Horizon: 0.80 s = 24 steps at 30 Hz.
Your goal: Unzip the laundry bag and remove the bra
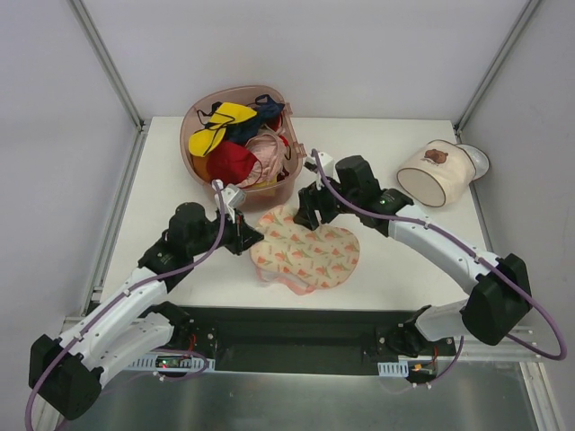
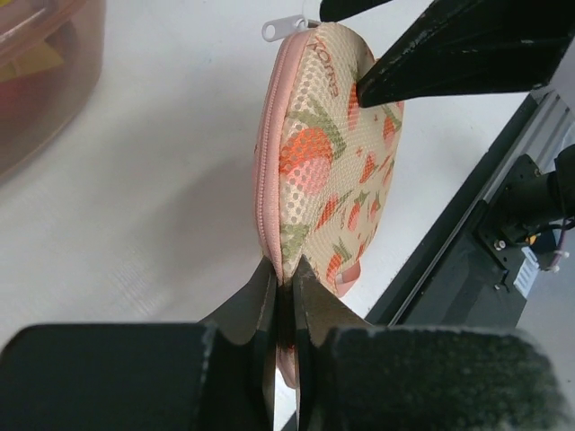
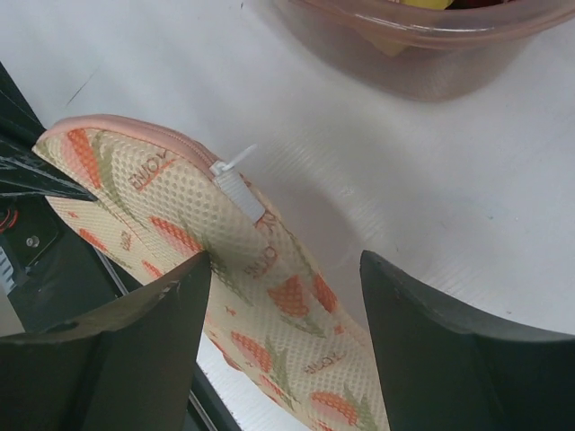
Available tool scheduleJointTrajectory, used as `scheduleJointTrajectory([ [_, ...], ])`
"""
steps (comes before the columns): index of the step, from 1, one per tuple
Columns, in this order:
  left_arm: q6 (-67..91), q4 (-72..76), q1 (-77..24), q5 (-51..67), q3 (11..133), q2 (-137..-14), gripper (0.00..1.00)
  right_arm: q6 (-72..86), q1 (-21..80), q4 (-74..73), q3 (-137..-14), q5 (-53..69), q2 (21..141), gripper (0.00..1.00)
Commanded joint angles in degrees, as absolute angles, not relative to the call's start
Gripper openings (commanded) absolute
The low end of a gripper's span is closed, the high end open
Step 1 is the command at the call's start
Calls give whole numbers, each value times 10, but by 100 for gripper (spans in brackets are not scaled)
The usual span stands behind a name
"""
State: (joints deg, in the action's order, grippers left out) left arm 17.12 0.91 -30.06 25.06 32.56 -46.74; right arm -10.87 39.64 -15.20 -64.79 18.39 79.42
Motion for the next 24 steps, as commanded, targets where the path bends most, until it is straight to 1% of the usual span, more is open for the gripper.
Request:
scheduleJointTrajectory([
  [1, 117, 51, -307, 267, 324, -434, 0, -132, 399, -126, -666, 230, 781, 65],
  [2, 112, 51, -307, 258, 324, -432, 0, -134, 400, -132, -670, 240, 784, 56],
  [3, 109, 51, -307, 248, 324, -431, 0, -134, 399, -152, -681, 240, 791, 34],
  [4, 102, 52, -307, 240, 325, -430, 0, -134, 399, -166, -691, 230, 796, 21],
  [5, 99, 52, -307, 224, 329, -431, 0, -134, 399, -182, -700, 217, 801, 9],
  [6, 98, 52, -307, 222, 331, -433, 0, -136, 399, -212, -717, 194, 806, 1],
  [9, 102, 53, -307, 230, 345, -450, 0, -149, 404, -231, -721, 165, 798, 1],
  [12, 111, 54, -308, 234, 358, -464, 0, -161, 416, -219, -704, 129, 762, 1],
  [13, 116, 54, -308, 232, 359, -468, 1, -163, 423, -214, -697, 117, 752, 1],
  [14, 123, 54, -308, 227, 364, -470, 4, -166, 426, -213, -694, 100, 736, 1],
  [15, 130, 49, -308, 220, 368, -473, 10, -169, 430, -209, -693, 66, 727, 1],
  [16, 140, 47, -308, 225, 373, -482, 37, -177, 438, -207, -690, 44, 720, 1],
  [17, 142, 43, -307, 232, 386, -486, 49, -182, 444, -204, -685, 23, 707, 1],
  [18, 146, 35, -308, 238, 393, -490, 56, -188, 447, -197, -680, -19, 700, 1],
  [19, 152, 33, -308, 246, 398, -499, 62, -198, 455, -193, -677, -35, 694, 1],
  [20, 154, 32, -308, 247, 407, -502, 65, -202, 458, -189, -670, -48, 687, 1],
  [22, 152, 31, -308, 247, 410, -503, 75, -213, 468, -181, -665, -82, 671, 1],
  [24, 148, 31, -308, 243, 416, -501, 77, -220, 479, -180, -664, -116, 660, 1],
])
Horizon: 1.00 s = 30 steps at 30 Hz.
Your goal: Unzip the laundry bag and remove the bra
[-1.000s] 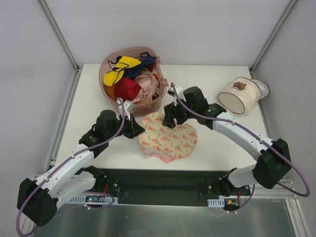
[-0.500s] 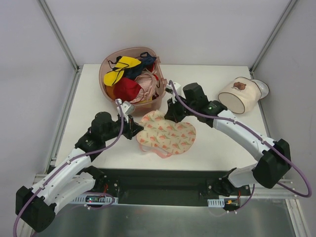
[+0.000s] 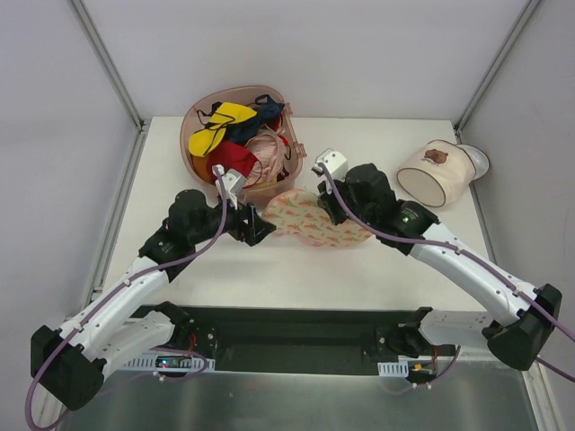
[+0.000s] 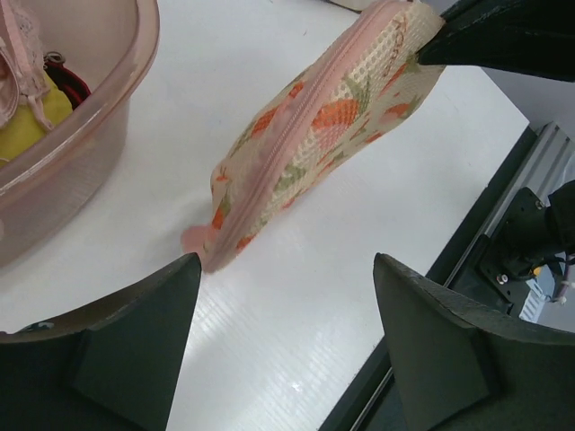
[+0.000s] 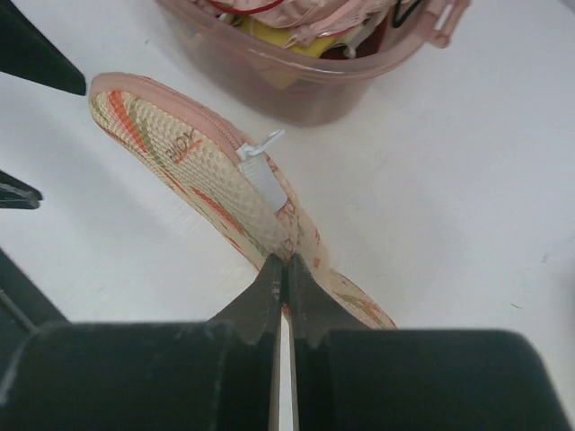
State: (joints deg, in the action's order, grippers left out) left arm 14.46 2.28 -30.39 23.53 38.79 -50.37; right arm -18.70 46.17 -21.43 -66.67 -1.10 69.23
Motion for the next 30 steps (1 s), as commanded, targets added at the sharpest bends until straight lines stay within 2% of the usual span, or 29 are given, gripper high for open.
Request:
scheduleJointTrajectory([
  [1, 144, 30, -308, 236, 417, -498, 79, -225, 487, -180, -664, -138, 657, 1],
  [5, 140, 25, -308, 227, 430, -493, 83, -253, 526, -184, -666, -228, 651, 1],
  [8, 142, 24, -308, 246, 442, -495, 83, -256, 538, -188, -665, -257, 657, 1],
  [13, 112, 31, -308, 279, 454, -511, 80, -251, 548, -192, -658, -248, 660, 1],
  [21, 23, 33, -308, 276, 511, -553, 81, -245, 562, -193, -644, -232, 636, 1],
  [30, 66, 36, -308, 353, 606, -670, 79, -236, 571, -214, -640, -250, 622, 1],
])
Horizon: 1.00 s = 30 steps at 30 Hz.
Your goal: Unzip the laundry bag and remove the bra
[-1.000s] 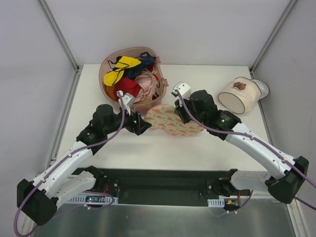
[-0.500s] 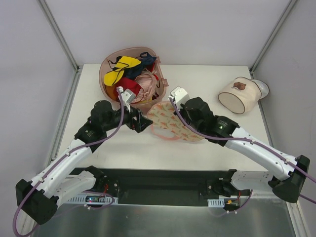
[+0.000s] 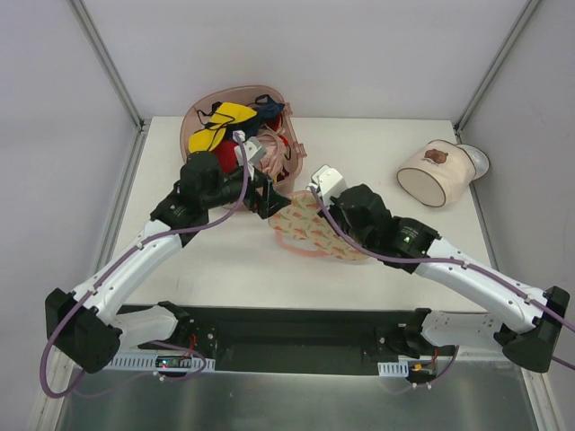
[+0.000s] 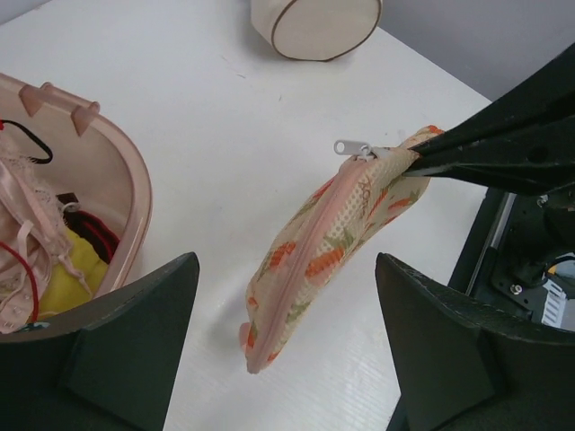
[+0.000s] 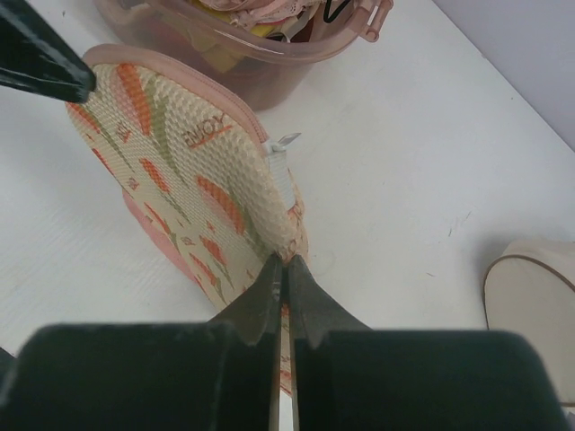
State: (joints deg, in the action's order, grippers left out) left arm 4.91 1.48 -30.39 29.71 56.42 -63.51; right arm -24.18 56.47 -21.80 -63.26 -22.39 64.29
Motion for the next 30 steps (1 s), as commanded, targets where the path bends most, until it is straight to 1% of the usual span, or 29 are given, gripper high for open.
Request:
scheduleJointTrajectory([
  [1, 72, 37, -308, 364, 615, -677, 78, -234, 572, -215, -639, -251, 621, 1],
  [3, 80, 46, -309, 389, 621, -690, 76, -229, 573, -216, -637, -252, 619, 1],
  [9, 81, 85, -319, 412, 620, -722, 76, -226, 575, -214, -634, -241, 614, 1],
  [15, 91, 89, -346, 453, 657, -779, 75, -221, 575, -221, -636, -242, 617, 1],
  [16, 89, 89, -352, 454, 663, -786, 70, -218, 574, -221, -637, -242, 617, 1],
  [17, 87, 89, -357, 456, 665, -798, 61, -217, 574, -221, -637, -242, 616, 1],
  [18, 86, 89, -362, 462, 673, -804, 44, -217, 575, -221, -637, -242, 615, 1],
  [19, 86, 89, -363, 474, 678, -810, 19, -216, 574, -221, -637, -243, 613, 1],
  [20, 90, 89, -364, 473, 680, -817, 0, -216, 574, -220, -636, -243, 613, 1],
  [22, 83, 89, -368, 476, 679, -818, 0, -213, 574, -219, -634, -247, 607, 2],
  [23, 62, 89, -372, 472, 677, -811, 0, -204, 573, -221, -634, -253, 608, 6],
  [24, 49, 89, -379, 469, 667, -805, 0, -199, 570, -225, -636, -251, 609, 19],
  [25, 37, 92, -382, 465, 662, -799, 0, -193, 568, -238, -639, -251, 613, 57],
  [26, 19, 94, -385, 461, 657, -788, 0, -179, 563, -249, -642, -252, 618, 67],
  [28, 11, 100, -387, 458, 644, -780, 0, -166, 554, -280, -657, -250, 630, 80],
  [30, 5, 107, -388, 456, 632, -770, 0, -140, 525, -292, -664, -204, 629, 80],
])
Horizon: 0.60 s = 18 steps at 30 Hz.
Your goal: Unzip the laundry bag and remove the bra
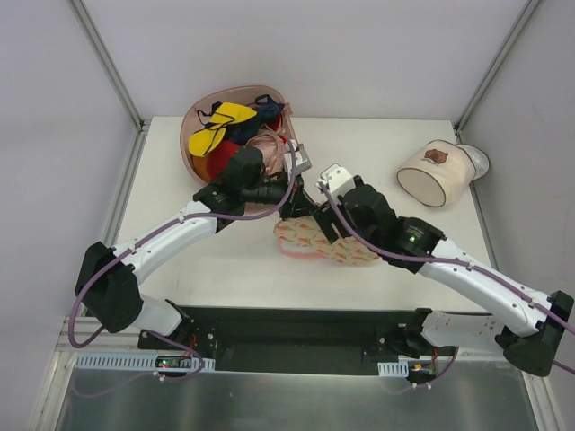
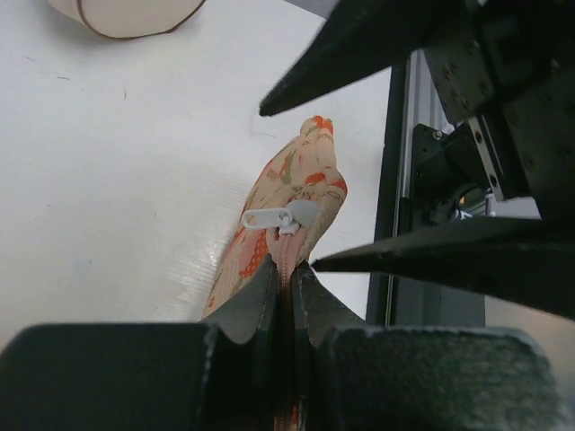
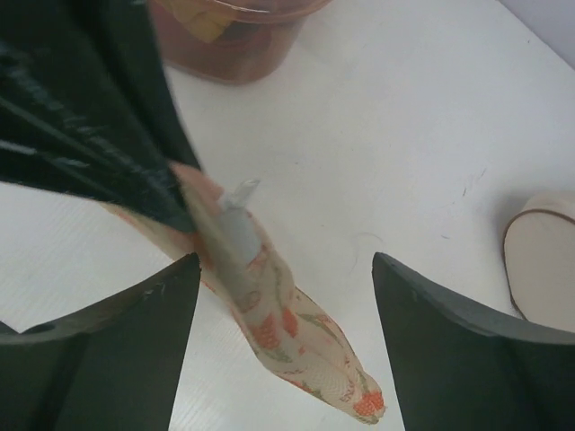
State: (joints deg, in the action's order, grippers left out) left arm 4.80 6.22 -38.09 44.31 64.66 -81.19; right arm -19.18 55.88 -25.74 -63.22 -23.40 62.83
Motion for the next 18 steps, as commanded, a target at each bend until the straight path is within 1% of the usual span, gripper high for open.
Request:
scheduleJointTrajectory([
  [1, 5, 113, -388, 455, 625, -767, 0, -128, 511, -288, -661, -179, 625, 80],
  [2, -10, 138, -387, 454, 617, -759, 0, -117, 478, -281, -657, -111, 610, 79],
  [3, -16, 154, -388, 454, 591, -752, 0, -92, 458, -273, -652, -76, 600, 77],
  [4, -21, 171, -388, 458, 576, -745, 0, -79, 437, -252, -645, -38, 589, 71],
  [5, -45, 194, -388, 467, 558, -727, 0, -68, 390, -240, -632, 49, 566, 69],
  [7, -75, 254, -389, 481, 504, -707, 0, -32, 342, -208, -621, 135, 553, 67],
  [8, -101, 270, -390, 481, 489, -687, 0, -20, 300, -200, -619, 220, 549, 66],
  [10, -135, 292, -389, 480, 458, -672, 0, -2, 271, -186, -623, 298, 555, 66],
  [11, -161, 291, -389, 476, 454, -664, 0, -3, 254, -183, -632, 357, 559, 66],
  [14, -223, 253, -389, 472, 459, -649, 0, 11, 244, -181, -645, 439, 582, 66],
  [18, -266, 234, -390, 463, 466, -628, 0, 11, 245, -181, -657, 478, 599, 64],
])
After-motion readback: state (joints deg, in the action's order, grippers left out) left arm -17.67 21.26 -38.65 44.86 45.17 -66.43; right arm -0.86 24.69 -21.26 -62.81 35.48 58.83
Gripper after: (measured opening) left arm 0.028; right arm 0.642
